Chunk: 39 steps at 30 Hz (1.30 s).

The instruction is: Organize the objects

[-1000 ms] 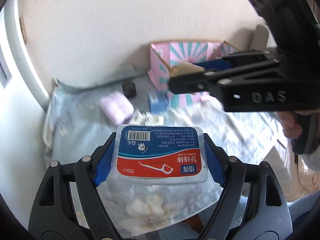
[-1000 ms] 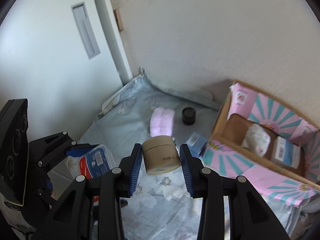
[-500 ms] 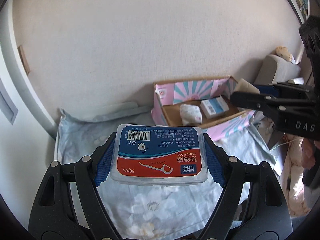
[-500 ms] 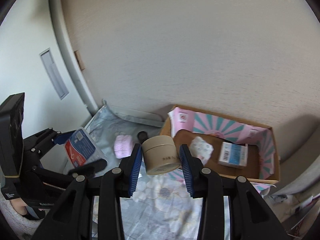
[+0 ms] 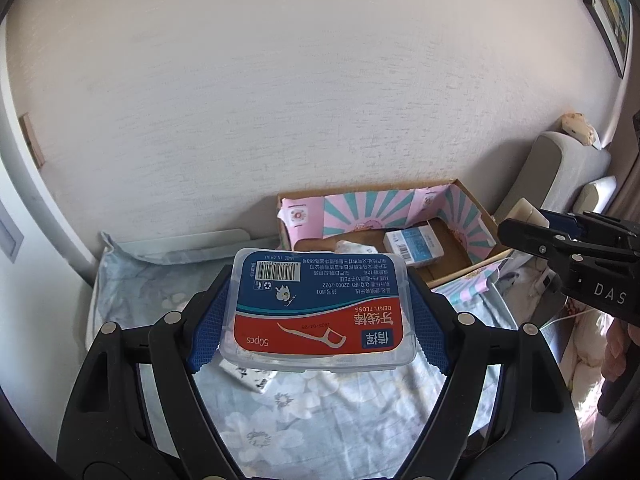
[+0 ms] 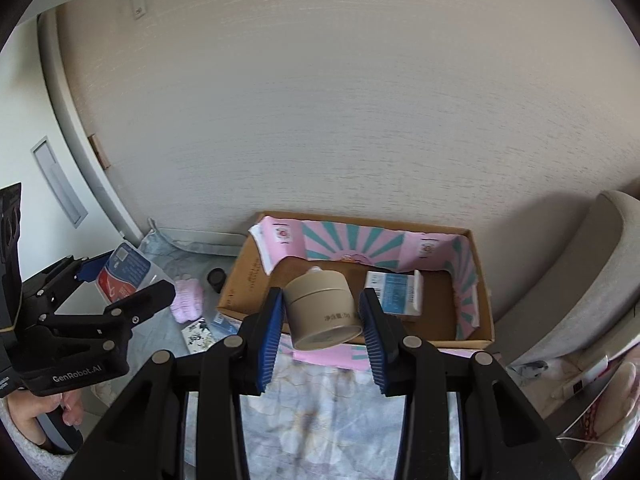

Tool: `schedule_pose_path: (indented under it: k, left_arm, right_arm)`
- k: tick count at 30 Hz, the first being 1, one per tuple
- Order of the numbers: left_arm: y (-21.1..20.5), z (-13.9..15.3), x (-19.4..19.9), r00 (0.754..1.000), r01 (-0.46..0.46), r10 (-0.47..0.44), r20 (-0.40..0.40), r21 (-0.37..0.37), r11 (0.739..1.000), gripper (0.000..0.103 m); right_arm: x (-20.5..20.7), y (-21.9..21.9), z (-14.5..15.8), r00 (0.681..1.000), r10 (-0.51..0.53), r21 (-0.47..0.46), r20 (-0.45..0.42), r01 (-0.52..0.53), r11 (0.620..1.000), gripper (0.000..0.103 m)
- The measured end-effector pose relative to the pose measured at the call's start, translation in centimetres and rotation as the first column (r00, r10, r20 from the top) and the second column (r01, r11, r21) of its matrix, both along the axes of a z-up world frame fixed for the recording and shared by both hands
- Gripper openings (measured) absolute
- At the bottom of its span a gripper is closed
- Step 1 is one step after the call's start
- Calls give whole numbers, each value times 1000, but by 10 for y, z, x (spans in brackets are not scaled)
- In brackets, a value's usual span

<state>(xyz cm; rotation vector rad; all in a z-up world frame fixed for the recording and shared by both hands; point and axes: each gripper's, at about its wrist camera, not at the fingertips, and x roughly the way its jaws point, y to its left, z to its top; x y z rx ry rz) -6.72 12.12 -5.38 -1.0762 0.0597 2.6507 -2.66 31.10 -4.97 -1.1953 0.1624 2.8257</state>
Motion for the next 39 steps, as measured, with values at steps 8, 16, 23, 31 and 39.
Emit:
schedule_pose_path:
  k: [8, 16, 23, 31, 39]
  left_arm:
    - [26, -6, 2, 1000, -14, 14, 6, 13, 1000, 78]
    - [42, -10, 6, 1000, 16, -16, 22, 17, 1000, 78]
    - [45, -9, 5, 1000, 16, -16, 22, 20, 1000, 78]
    - [47, -7, -4, 999, 13, -15, 44, 32, 999, 78]
    - [55, -9, -39, 996, -16, 14, 89, 24, 1000, 78]
  right_arm:
    - [16, 30, -2, 999, -52, -1, 0, 52, 999, 35]
    - [24, 43, -6, 999, -54, -15, 0, 54, 998, 35]
    - [23, 46, -9, 999, -37, -31, 5, 37, 999, 35]
    - [10, 49, -9, 1000, -16, -34, 18, 17, 999, 35]
    - [-21, 55, -12, 999, 11, -65, 51, -8, 998, 35]
